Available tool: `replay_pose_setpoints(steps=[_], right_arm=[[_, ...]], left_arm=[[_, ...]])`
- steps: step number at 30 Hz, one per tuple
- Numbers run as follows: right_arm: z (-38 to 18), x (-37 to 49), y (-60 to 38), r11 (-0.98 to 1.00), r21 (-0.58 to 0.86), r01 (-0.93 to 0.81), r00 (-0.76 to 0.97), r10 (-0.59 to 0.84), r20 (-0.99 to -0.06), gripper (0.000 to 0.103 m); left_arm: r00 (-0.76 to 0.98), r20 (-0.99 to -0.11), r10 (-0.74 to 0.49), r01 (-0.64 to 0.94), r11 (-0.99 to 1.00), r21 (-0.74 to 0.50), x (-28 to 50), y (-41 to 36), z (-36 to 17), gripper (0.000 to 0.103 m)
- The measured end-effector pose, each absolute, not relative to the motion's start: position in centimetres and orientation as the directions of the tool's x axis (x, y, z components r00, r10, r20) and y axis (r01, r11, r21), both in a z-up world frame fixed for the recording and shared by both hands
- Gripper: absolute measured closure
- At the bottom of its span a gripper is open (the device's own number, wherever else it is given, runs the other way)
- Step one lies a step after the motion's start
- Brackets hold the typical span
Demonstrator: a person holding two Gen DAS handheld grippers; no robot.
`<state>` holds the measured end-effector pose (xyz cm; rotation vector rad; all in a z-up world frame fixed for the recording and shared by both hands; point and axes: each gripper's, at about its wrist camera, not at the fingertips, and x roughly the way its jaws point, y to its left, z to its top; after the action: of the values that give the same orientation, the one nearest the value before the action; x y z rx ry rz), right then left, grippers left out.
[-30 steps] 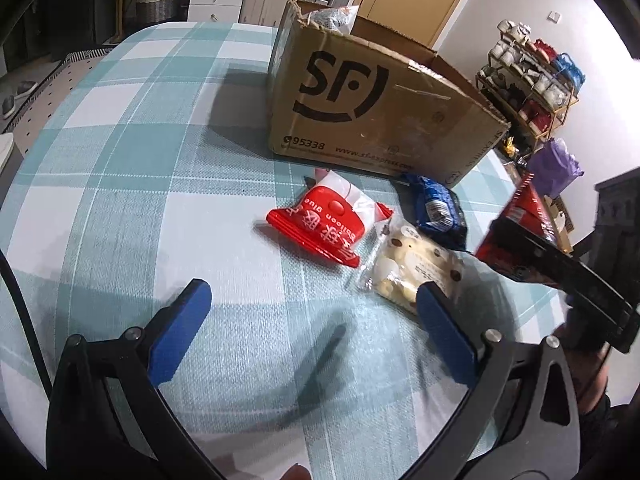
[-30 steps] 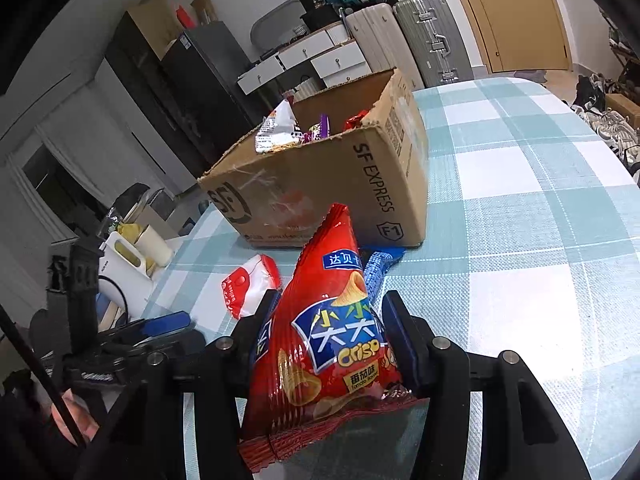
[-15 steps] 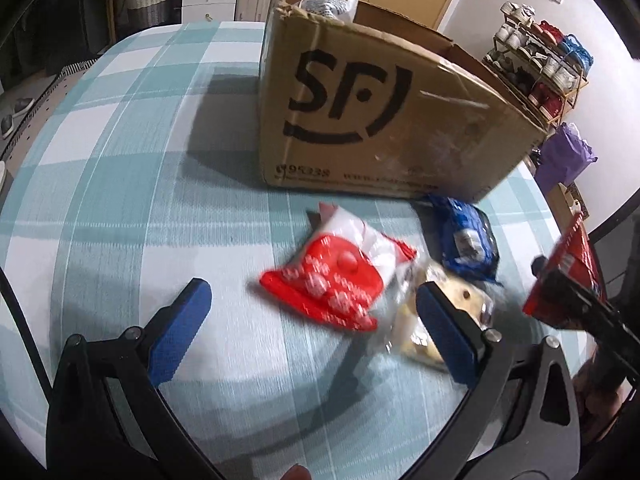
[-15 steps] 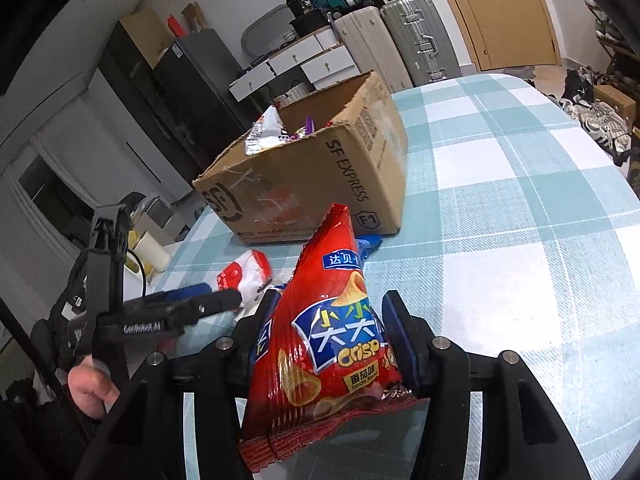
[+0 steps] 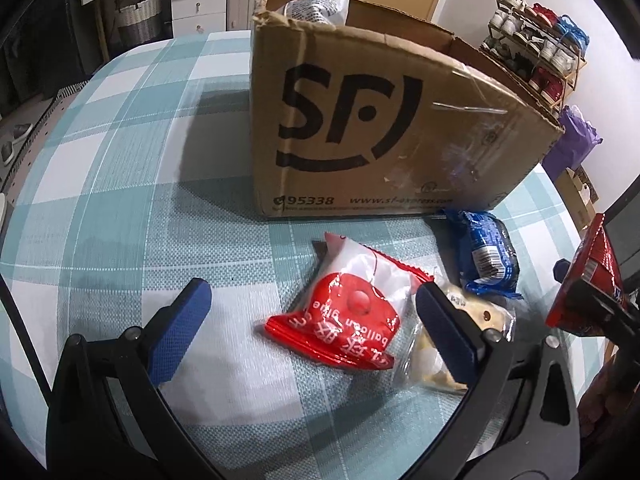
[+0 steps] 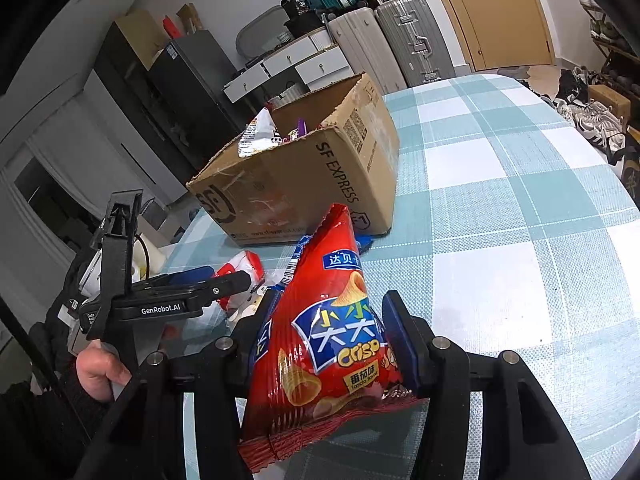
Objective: Organize snacks
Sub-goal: 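Grasp the red-white balloon-candy packet with the left gripper while the right gripper holds the crisp bag, then carry both packets up over the box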
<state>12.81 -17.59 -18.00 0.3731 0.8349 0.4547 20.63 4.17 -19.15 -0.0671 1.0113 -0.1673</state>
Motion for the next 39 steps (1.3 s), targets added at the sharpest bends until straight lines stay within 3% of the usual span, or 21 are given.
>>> replay_pose_setpoints(steps=[3, 7, 9, 11, 17, 39], right_arm=[[-18.0, 12.8, -17.8, 0.842, 0.488, -0.231, 0.588, 0.521, -0.620, 0.050], [-17.9, 12.6, -18.0, 0.844, 0.488, -0.223, 0.591, 0.515, -0.621, 0.050], [-17.9, 12.6, -18.1, 0.844, 0.490, -0.220, 0.593, 0.514, -0.620, 0.050], [-17.8, 12.5, -18.2, 0.843, 0.492, -0.219, 0.595, 0.515, -0.617, 0.050], [-17.3, 12.1, -18.2, 0.844, 0.488, -0.222, 0.601, 0.512, -0.613, 0.050], [-13.3, 12.6, -16.9, 0.831, 0.473, -0.293, 0.622, 0.541, -0.566, 0.050]], left_arm=[[0.533, -0.828, -0.177, 0.122, 0.984, -0.132, 20.6, 4.4, -19.1, 0.011], [0.550, -0.823, -0.144, 0.137, 0.987, -0.081, 20.3, 4.3, -19.0, 0.039], [0.563, -0.818, -0.115, 0.149, 0.988, -0.037, 20.0, 3.9, -19.0, 0.043], [0.577, -0.811, -0.098, 0.152, 0.988, -0.011, 19.7, 3.9, -19.0, 0.055], [0.578, -0.808, -0.117, 0.166, 0.986, -0.024, 19.4, 4.1, -18.9, 0.061], [0.628, -0.755, -0.187, 0.197, 0.977, -0.079, 16.7, 4.3, -12.3, 0.061]])
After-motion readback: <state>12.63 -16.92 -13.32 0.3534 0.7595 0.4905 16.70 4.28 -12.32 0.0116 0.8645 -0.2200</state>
